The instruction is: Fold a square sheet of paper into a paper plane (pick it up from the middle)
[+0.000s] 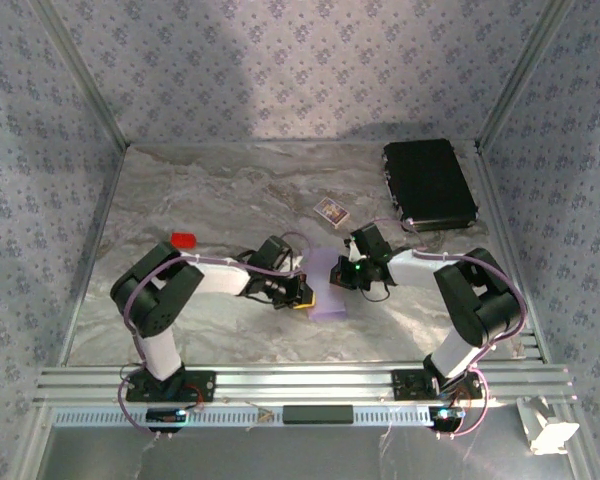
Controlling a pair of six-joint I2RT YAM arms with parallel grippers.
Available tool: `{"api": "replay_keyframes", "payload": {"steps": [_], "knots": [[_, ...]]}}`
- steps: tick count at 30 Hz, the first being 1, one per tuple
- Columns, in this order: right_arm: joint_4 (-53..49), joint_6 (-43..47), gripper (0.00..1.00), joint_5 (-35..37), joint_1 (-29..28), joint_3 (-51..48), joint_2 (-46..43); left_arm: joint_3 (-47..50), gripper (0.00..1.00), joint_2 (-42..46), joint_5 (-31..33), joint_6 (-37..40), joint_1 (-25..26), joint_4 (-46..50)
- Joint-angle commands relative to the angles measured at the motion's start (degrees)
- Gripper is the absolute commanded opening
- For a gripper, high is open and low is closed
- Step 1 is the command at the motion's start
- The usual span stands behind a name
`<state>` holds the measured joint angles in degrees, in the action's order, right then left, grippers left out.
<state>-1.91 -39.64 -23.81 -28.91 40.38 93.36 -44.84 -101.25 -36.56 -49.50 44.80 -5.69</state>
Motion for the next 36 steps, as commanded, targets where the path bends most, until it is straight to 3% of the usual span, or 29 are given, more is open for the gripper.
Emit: {"api": "replay_keyframes", "payload": {"steps": [1, 20, 36], "knots": [[-7.0, -0.3, 0.0, 5.7, 0.2, -2.6, 1.1, -1.4, 0.0, 2.9, -0.7, 0.4, 0.7, 1.0], [-6.7, -0.6, 0.0, 6.0, 0.4, -3.3, 0.9, 3.0, 0.0, -2.5, -1.0, 2.2, 2.6, 0.7], [-6.9, -0.4, 0.0, 6.1, 0.4, -3.1, 1.1, 5.8, 0.01, 2.1, 1.2, 6.9, 5.0, 5.2]]}}
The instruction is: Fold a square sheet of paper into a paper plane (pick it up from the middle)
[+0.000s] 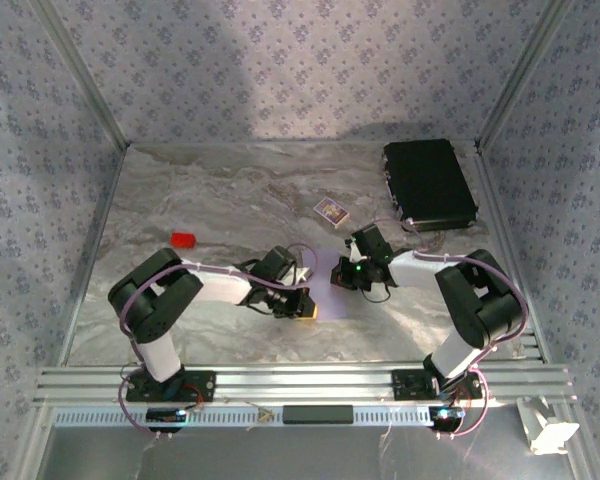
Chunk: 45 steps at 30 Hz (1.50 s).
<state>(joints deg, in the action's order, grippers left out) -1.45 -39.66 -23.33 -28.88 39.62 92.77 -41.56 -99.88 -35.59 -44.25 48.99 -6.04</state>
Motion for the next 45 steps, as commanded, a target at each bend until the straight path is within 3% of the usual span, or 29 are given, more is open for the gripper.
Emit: {"api": "replay_keyframes", "payload": {"steps": [1, 11, 18, 24, 30, 34, 45], "knots": [[-7.3, -0.4, 0.0, 5.6, 0.4, -2.4, 1.8, 2.9, 0.01, 0.8, 0.2, 1.6, 0.9, 5.4], [-5.8, 1.5, 0.0, 3.0, 0.1, -2.1, 1.1, 1.9, 0.0, 8.7, 2.5, 4.0, 1.9, 8.8], [-4.9, 2.9, 0.0, 1.0, 0.1, -1.1, -0.3, -0.3, 0.0, 14.3, 2.7, 1.9, -4.9, 7.1], [-4.3, 2.7, 0.0, 0.8, 0.1, -1.0, 0.1, -7.2, 0.0, 6.9, 0.2, 0.4, -11.9, 4.3], [-4.8, 2.3, 0.0, 1.3, -0.3, -0.9, 0.5, -16.9, 0.0, -5.7, -2.1, -0.2, -12.8, 1.3], [-5.0, 2.2, 0.0, 1.6, -0.6, -0.9, 0.3, -21.8, 0.0, -12.4, -1.8, 2.7, -13.3, 5.6], [-6.3, 2.7, 0.0, 2.1, -0.9, -0.8, 0.0, -22.5, 0.0, -17.4, -0.9, 0.9, -17.8, 2.5]]}}
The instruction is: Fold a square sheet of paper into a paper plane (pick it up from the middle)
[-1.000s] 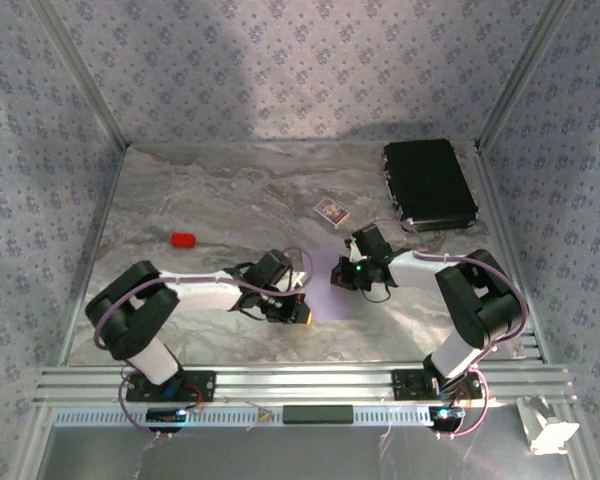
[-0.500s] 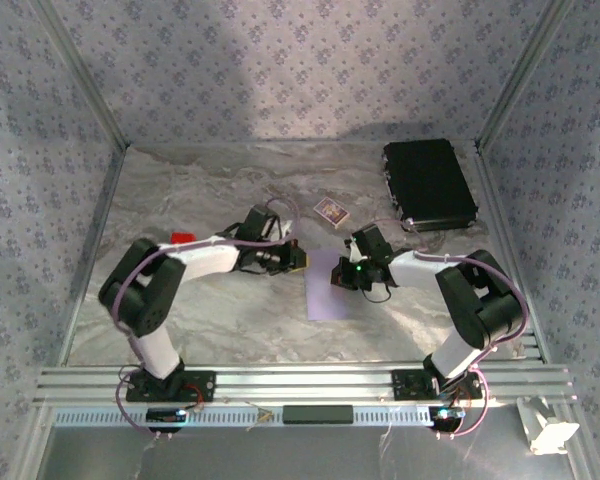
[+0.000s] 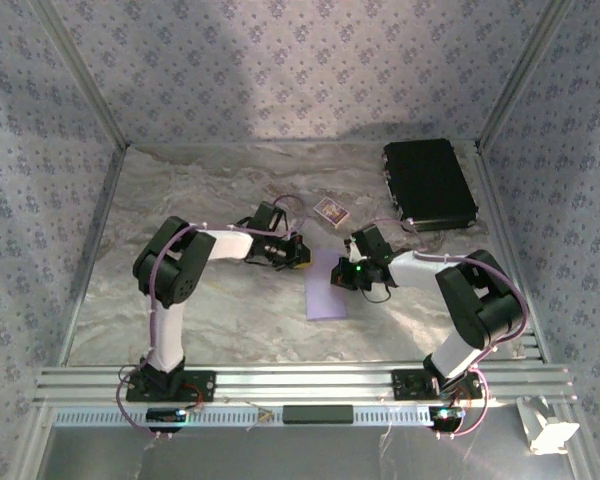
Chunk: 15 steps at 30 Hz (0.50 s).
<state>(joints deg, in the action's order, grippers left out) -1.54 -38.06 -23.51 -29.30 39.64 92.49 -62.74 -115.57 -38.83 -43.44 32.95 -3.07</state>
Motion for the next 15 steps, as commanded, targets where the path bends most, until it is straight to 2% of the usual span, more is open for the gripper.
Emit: {"api": "replay_keyframes", "payload": {"steps": [1, 10, 15], "knots": [[-6.2, 1.2, 0.0, 2.4, -0.5, -1.0, 0.2, -1.5, 0.0, -1.8, 2.4, -0.2, -2.1, -0.4], [-6.2, 1.6, 0.0, 2.2, -0.3, -1.2, 0.4, -5.1, 0.0, -4.2, 4.9, -3.1, -3.5, 1.2], [-6.2, 1.6, 0.0, 2.1, -0.3, -1.1, 0.1, -7.5, 0.0, -4.0, 11.7, -3.5, -3.4, 8.0]]}}
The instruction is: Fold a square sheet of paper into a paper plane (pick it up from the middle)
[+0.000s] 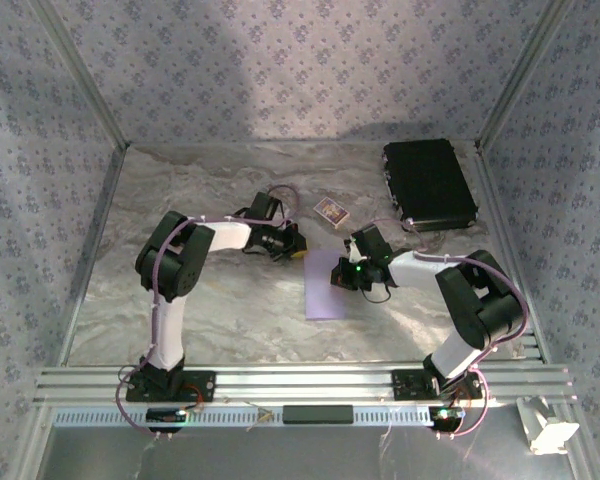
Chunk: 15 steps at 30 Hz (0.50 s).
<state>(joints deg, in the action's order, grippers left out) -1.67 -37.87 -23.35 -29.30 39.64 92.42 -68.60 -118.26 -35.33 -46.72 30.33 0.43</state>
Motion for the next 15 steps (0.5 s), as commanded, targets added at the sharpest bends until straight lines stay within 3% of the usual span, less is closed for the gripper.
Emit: {"api": "replay_keyframes", "payload": {"steps": [1, 6, 11, 13, 15], "knots": [[-6.1, 1.4, 0.0, 1.9, -0.3, -1.1, 0.1, -2.1, 0.0, -1.0, 9.4, -0.3, -0.9, 5.8], [-5.2, 1.4, 0.0, 0.4, -0.3, -0.7, -0.1, -3.8, 0.0, 1.7, 10.9, -0.7, 0.4, 7.9], [-1.1, 1.4, 0.03, -6.0, -0.1, 1.8, -3.5, -3.1, 0.02, 7.5, 11.5, 0.2, 2.4, 8.1], [-1.7, 3.5, 0.07, -5.2, 0.0, 2.8, -7.4, -2.0, 0.02, 9.8, 11.8, 0.9, 2.9, 8.1], [-5.6, 2.8, 0.12, 1.1, 0.6, 2.9, -12.4, -0.6, 0.04, 11.9, 11.8, 2.2, 3.2, 8.2]]}}
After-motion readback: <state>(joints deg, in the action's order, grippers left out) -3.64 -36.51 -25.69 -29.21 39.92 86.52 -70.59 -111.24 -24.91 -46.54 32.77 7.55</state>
